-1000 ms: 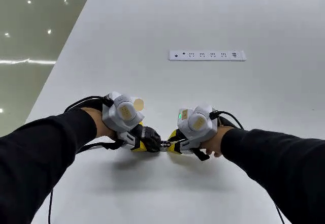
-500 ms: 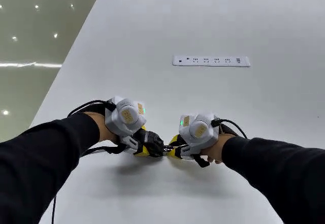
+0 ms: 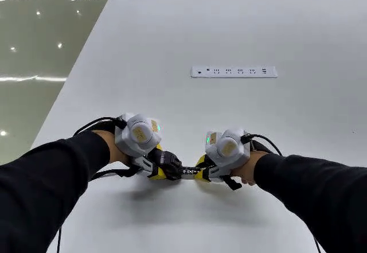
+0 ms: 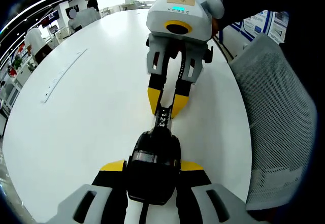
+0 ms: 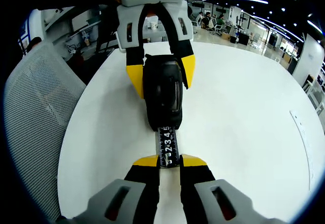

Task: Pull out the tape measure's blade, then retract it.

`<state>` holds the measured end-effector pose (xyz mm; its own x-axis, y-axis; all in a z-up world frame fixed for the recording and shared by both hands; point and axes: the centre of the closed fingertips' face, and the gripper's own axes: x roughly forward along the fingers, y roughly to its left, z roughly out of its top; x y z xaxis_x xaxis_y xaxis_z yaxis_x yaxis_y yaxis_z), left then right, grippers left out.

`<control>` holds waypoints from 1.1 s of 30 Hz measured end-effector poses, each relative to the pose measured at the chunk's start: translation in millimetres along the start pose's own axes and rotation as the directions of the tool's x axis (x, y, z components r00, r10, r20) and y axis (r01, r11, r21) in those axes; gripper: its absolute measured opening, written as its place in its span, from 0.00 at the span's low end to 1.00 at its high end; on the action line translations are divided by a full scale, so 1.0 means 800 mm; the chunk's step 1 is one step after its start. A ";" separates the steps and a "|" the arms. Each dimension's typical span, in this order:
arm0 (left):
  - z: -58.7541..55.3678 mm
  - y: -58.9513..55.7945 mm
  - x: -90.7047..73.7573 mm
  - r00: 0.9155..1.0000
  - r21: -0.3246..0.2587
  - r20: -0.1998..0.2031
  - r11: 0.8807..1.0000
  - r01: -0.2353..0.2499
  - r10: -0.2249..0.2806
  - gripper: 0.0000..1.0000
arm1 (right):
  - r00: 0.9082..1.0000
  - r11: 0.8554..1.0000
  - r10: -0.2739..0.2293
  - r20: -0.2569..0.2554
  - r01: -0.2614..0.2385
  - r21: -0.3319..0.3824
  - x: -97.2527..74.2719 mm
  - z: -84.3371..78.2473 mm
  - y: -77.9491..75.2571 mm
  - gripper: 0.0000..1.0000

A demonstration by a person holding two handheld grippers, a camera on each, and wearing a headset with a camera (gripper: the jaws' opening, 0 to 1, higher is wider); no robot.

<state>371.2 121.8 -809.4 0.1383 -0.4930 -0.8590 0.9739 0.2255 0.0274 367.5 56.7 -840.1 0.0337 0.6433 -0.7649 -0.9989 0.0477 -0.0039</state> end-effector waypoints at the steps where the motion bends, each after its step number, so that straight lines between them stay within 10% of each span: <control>1: 0.000 0.000 0.000 1.000 0.000 0.000 1.000 0.000 0.000 0.33 | 1.000 1.000 0.001 0.000 -0.001 0.001 0.000 -0.001 0.000 0.09; 33: 0.000 -0.001 0.000 1.000 -0.015 -0.004 1.000 0.002 -0.002 0.33 | 1.000 0.999 -0.011 -0.021 0.011 0.035 -0.026 -0.031 -0.005 0.09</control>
<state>370.5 121.5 -809.3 0.1352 -0.4904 -0.8610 0.9713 0.2372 0.0175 370.3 24.0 -840.4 0.0437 0.6266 -0.7781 -0.9966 0.0818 0.0099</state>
